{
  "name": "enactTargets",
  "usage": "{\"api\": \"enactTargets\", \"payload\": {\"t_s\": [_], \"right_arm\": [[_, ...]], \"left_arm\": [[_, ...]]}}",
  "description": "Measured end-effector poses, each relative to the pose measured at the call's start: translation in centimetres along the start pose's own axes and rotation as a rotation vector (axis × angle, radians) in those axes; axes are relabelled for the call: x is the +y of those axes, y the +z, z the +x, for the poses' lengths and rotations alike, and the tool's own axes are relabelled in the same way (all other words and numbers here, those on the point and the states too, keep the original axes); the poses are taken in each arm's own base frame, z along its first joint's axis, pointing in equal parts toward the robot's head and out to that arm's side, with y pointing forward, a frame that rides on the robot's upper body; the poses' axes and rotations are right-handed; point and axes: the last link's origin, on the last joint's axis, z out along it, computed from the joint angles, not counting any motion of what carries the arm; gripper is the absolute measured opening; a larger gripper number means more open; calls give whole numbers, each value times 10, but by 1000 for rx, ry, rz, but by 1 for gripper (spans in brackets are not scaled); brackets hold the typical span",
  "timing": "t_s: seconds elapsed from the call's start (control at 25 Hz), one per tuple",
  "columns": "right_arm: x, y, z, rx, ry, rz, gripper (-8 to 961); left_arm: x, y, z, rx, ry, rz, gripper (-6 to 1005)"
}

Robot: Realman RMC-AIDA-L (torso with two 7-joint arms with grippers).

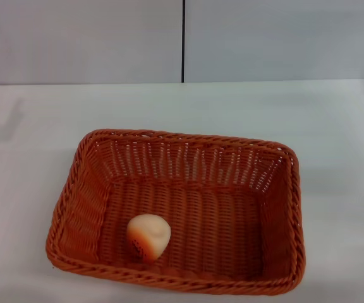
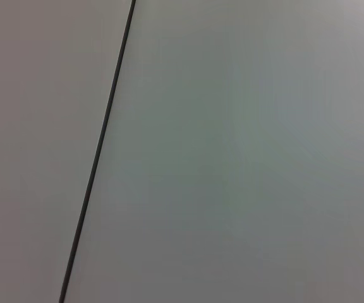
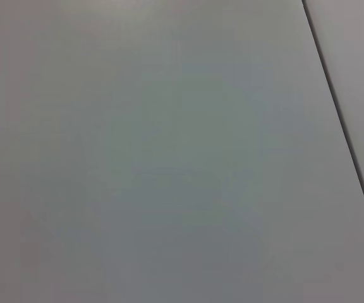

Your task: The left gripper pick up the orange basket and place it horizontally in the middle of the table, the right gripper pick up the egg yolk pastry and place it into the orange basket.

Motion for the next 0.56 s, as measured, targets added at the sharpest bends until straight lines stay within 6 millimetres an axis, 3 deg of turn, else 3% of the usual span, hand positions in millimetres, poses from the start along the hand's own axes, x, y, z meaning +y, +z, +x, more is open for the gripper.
{"api": "enactTargets", "payload": {"t_s": [0.56], "right_arm": [[0, 0, 0, 2, 3, 0, 553]], "left_arm": [[1, 4, 0, 5, -2, -8, 726]]}}
